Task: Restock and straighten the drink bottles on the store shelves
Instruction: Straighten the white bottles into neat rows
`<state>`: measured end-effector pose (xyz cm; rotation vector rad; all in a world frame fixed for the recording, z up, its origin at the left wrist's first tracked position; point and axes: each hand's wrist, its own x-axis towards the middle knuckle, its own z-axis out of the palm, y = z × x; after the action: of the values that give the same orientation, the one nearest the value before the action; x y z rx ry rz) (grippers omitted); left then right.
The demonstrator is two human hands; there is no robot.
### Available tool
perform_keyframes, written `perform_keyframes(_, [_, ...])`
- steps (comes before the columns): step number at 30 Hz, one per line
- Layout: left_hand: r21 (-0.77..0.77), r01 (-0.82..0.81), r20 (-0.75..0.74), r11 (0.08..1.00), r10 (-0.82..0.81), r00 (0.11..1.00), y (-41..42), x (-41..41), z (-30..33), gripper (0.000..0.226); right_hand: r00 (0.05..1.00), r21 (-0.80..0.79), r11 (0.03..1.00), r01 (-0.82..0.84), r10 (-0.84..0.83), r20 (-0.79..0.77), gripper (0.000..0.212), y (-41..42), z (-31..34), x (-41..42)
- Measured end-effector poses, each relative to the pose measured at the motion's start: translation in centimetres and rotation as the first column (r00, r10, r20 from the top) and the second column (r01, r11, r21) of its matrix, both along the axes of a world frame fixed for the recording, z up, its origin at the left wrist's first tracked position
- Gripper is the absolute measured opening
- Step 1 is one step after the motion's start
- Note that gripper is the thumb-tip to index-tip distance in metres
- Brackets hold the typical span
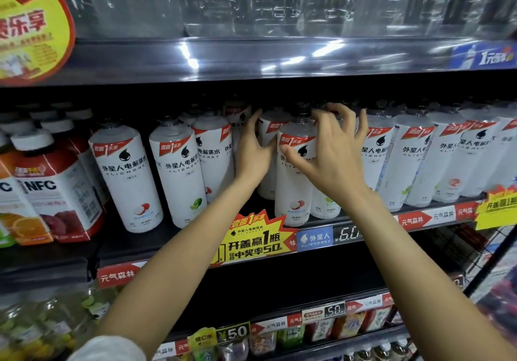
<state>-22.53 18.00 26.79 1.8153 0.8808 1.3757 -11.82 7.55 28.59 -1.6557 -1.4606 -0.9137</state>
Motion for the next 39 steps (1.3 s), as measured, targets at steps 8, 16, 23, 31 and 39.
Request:
perform_keyframes(8, [-0.251, 0.193, 0.135, 0.948, -0.163, 0.977, -1.3, 0.5, 0.3, 0.069, 0.999, 0.034, 0.999, -0.031, 0.032, -0.013, 0.063, 0.1, -0.3, -0.1])
perform_keyframes(16, [-0.378, 0.26, 0.484, 0.889, -0.05, 0.873, -1.0, 3.6, -1.8, 0.109, 0.999, 0.05, 0.998, -0.045, 0.045, -0.014, 0.064, 0.3, -0.8, 0.1])
perform_keyframes(23, [-0.336, 0.255, 0.47, 0.907, -0.074, 0.88, -0.6, 4.5, -2.8, 0.097, 0.993, 0.021, 0.993, -0.116, 0.117, -0.006, 0.065, 0.2, -1.1, 0.9])
perform_keyframes(31, [-0.329, 0.321, 0.427, 0.888, -0.164, 0.889, -1.2, 3.6, -2.5, 0.103, 0.991, 0.009, 0.991, -0.135, 0.135, -0.003, 0.061, 0.2, -1.4, 1.0])
perform_keyframes(39, [-0.115, 0.078, 0.23, 0.99, -0.05, 0.972, -7.9, -1.5, -0.1, 0.044, 0.985, -0.005, 0.985, -0.171, 0.171, -0.004, 0.055, -2.1, -1.8, 0.6])
